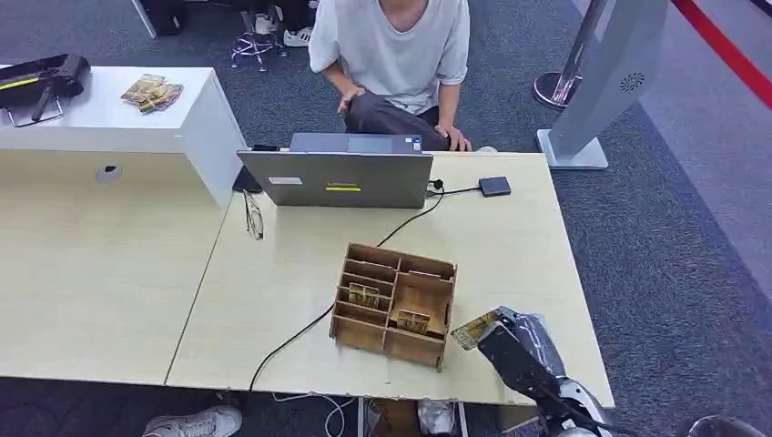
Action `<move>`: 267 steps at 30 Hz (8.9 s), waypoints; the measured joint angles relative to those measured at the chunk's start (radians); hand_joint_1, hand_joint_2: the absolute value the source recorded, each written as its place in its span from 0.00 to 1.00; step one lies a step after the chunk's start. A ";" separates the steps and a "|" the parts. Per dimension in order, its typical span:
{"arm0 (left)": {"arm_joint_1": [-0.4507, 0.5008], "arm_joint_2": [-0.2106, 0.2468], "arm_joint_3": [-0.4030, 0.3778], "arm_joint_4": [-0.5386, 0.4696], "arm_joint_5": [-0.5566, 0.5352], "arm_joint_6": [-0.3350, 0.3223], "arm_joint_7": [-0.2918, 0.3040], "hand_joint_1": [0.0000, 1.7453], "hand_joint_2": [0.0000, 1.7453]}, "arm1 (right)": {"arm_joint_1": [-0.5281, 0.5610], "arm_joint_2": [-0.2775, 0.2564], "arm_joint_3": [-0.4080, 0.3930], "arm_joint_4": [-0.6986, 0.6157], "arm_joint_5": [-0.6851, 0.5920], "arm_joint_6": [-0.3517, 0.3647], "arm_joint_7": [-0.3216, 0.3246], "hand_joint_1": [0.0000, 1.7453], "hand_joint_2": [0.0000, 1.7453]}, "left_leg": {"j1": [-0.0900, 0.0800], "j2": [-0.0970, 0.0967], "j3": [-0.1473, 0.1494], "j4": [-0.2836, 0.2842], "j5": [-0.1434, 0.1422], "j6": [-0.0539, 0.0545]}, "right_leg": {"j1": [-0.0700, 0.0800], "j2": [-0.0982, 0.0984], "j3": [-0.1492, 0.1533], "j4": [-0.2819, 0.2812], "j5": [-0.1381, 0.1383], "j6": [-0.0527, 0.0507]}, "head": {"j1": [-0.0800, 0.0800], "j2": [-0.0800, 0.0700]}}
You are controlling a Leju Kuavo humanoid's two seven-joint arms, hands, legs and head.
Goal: Pass the card to the sensor for recognition and then transmit it.
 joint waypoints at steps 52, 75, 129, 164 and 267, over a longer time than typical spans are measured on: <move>-0.025 -0.010 -0.011 0.000 -0.146 -0.070 0.022 0.00 0.00 | -0.649 0.170 0.251 0.179 0.451 -0.194 0.153 1.00 1.00 | 0.000 0.000 0.000 0.000 0.002 -0.002 | 0.000 0.001 0.000 0.001 0.001 0.000 | 0.000 0.000; -0.042 -0.012 -0.011 0.000 -0.203 -0.106 0.042 0.00 0.00 | -0.706 0.142 0.248 0.369 1.137 -0.226 0.393 0.00 0.00 | 0.000 0.000 0.000 0.001 0.002 -0.002 | 0.000 0.000 0.000 0.001 0.002 0.001 | 0.000 0.000; 0.001 -0.006 0.016 0.000 0.006 0.000 -0.011 0.00 0.00 | 0.036 0.163 0.315 -0.341 -0.046 -0.299 -0.387 0.00 0.00 | 0.000 -0.001 -0.001 0.001 0.000 0.001 | 0.000 0.000 0.000 0.000 -0.001 0.004 | 0.000 0.000; 0.001 0.000 0.020 0.000 0.012 -0.009 -0.009 0.00 0.00 | 0.099 0.164 0.378 -0.227 -0.180 -0.398 -0.376 0.00 0.00 | 0.000 0.000 -0.001 0.001 0.000 0.001 | 0.000 0.000 0.000 0.000 -0.001 0.004 | 0.000 0.000; -0.006 -0.008 -0.011 0.000 -0.047 -0.047 0.009 0.00 0.00 | -0.323 0.158 0.268 0.183 0.870 -0.210 0.161 0.04 1.00 | 0.000 0.000 -0.001 0.002 0.000 0.000 | 0.000 0.000 0.001 0.000 0.000 0.004 | 0.000 0.000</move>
